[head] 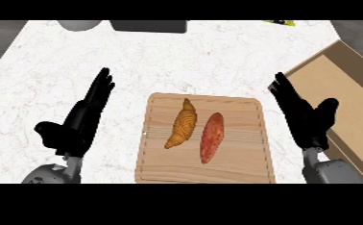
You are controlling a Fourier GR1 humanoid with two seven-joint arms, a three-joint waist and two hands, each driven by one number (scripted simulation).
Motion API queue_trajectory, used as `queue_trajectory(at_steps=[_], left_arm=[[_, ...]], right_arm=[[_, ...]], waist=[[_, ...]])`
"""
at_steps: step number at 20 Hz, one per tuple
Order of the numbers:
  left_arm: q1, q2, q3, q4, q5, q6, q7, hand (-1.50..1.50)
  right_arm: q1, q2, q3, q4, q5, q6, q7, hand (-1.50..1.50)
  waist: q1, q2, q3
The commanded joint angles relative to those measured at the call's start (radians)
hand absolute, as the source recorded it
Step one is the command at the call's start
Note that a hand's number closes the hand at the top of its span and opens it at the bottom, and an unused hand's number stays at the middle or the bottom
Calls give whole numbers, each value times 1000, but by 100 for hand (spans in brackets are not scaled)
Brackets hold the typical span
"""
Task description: Pick the sweet potato from the cutting board and place it in the cardboard box
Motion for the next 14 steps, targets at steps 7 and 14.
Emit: queue_trajectory(at_steps=[7,14], left_arm=[[36,2,133,-8,49,76,15,0],[44,16,186,-14,97,44,55,0]], right_arm=[[278,-209,-93,13,338,-296,-48,150],[536,81,-2,-335,499,-677,-176,-150]], waist=[[-53,30,3],[-42,11,27]])
